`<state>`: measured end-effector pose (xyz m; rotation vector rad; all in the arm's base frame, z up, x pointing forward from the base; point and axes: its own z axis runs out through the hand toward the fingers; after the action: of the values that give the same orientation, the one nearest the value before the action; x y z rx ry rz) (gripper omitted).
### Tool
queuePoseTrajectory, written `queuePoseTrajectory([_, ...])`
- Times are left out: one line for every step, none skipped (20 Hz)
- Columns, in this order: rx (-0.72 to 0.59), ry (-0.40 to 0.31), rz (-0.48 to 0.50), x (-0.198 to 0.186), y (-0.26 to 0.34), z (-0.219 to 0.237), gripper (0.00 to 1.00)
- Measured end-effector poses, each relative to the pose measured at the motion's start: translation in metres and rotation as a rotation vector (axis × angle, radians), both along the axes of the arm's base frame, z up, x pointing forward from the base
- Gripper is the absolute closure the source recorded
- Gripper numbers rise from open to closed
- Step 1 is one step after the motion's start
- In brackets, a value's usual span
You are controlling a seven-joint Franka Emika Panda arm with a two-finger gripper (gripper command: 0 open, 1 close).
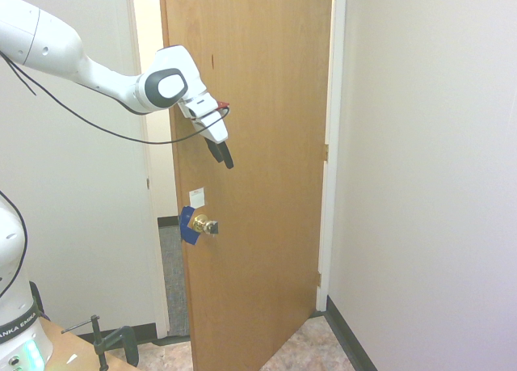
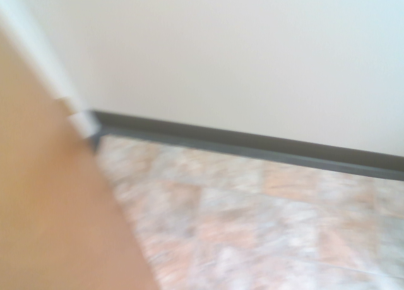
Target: Shut the door
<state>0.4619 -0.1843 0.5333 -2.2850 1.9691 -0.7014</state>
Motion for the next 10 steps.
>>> queuePoseTrajectory([0.008, 0.006, 0.041, 0.011, 0.017, -0.007, 0.00])
queuePoseTrajectory([0.009, 0.011, 0.087, 0.026, 0.034, -0.017, 0.00])
queuePoseTrajectory([0.009, 0.012, 0.127, 0.044, 0.049, -0.024, 0.00])
queuePoseTrajectory([0.010, 0.015, 0.174, 0.064, 0.059, -0.031, 0.00])
queuePoseTrajectory([0.005, 0.019, 0.215, 0.086, 0.072, -0.037, 0.00])
queuePoseTrajectory([-0.003, 0.019, 0.264, 0.108, 0.086, -0.043, 0.00])
queuePoseTrajectory([-0.013, 0.021, 0.312, 0.128, 0.100, -0.048, 0.00])
queuePoseTrajectory([-0.024, 0.024, 0.363, 0.147, 0.118, -0.050, 0.00])
queuePoseTrajectory([-0.034, 0.023, 0.414, 0.163, 0.140, -0.049, 0.00])
queuePoseTrajectory([-0.044, 0.027, 0.463, 0.177, 0.164, -0.047, 0.00])
